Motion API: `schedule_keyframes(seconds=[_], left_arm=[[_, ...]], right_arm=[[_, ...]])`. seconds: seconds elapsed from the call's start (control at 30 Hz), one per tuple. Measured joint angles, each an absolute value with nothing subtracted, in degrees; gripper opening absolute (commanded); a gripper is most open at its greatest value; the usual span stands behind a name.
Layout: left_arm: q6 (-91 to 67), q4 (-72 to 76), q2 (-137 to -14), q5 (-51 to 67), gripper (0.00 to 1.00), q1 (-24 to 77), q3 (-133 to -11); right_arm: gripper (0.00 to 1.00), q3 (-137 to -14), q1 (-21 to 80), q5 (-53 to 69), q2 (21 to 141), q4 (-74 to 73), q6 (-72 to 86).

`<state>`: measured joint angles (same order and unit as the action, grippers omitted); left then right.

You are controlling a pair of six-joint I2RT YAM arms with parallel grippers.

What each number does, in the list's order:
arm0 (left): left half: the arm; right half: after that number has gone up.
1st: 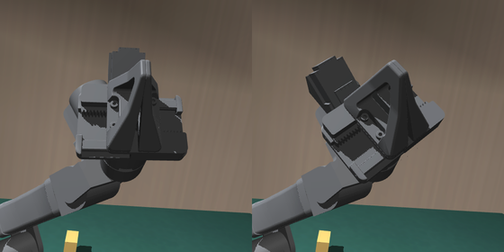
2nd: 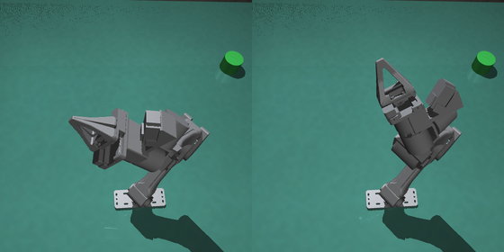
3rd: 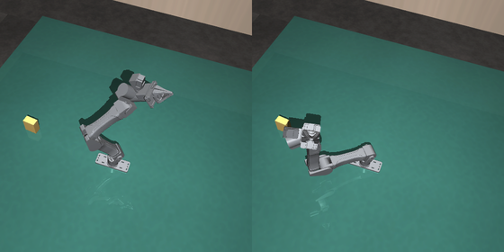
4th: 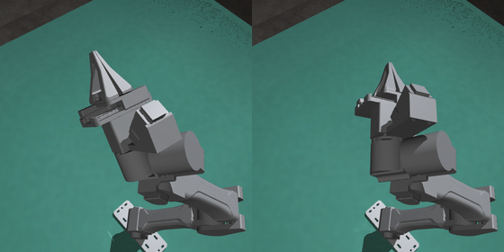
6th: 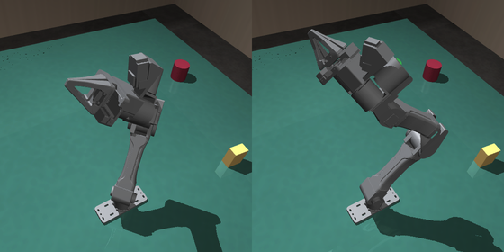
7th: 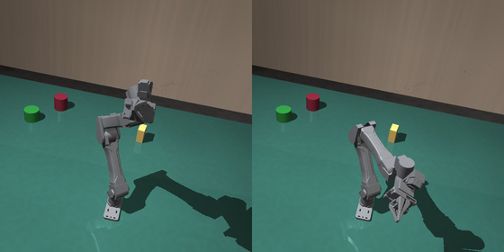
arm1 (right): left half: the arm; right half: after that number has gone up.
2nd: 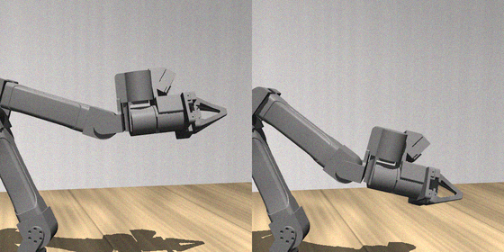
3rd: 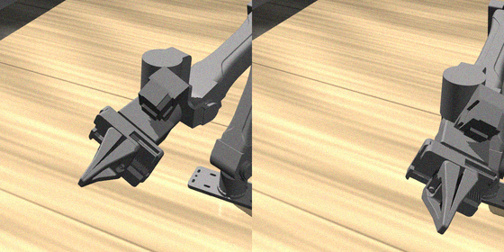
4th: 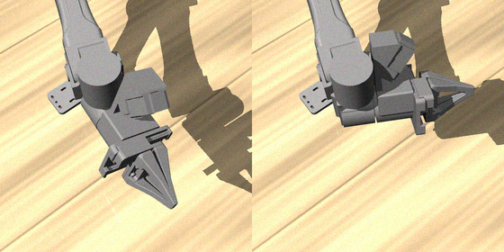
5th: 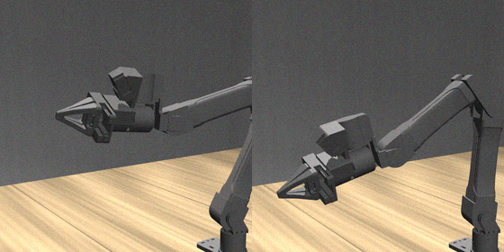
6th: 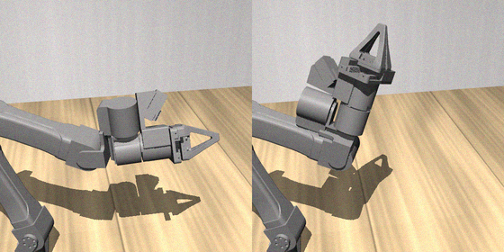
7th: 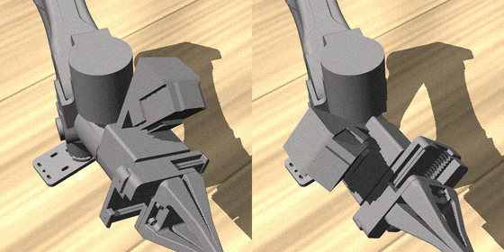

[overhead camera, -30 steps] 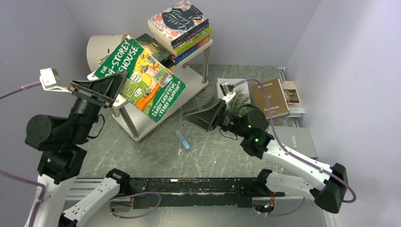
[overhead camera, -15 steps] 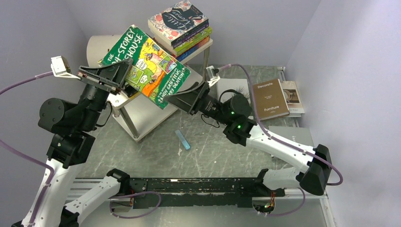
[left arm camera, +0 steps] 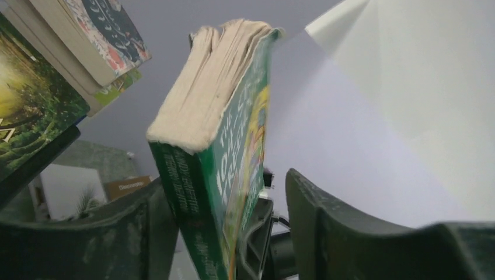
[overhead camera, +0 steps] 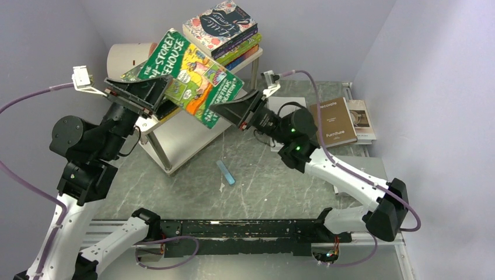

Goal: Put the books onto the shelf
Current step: Pick up the book from the center of the board.

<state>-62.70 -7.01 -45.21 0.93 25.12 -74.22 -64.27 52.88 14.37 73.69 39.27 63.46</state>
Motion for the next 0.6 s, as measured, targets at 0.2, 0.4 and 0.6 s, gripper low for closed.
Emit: schedule_keyframes(seconds=[0.2,0.4,0.6], left_arm=[[-57.12,-8.95,-49.60,12.01,0.75,25.19,-76.77],[-50.83,-8.03,-57.30,26.04,0.80,25.23,-79.42],[-43.46,-11.75,-61.25,33.69,0.78,25.23,-86.15]], right_arm=[[0.00,-61.47,38.44,29.98,72.38,43.44,64.18],[0.00,-59.75,28.34,40.14,67.26,40.23,63.70],[0.00,-60.77,26.00,47.99,61.52,30.79,60.10]])
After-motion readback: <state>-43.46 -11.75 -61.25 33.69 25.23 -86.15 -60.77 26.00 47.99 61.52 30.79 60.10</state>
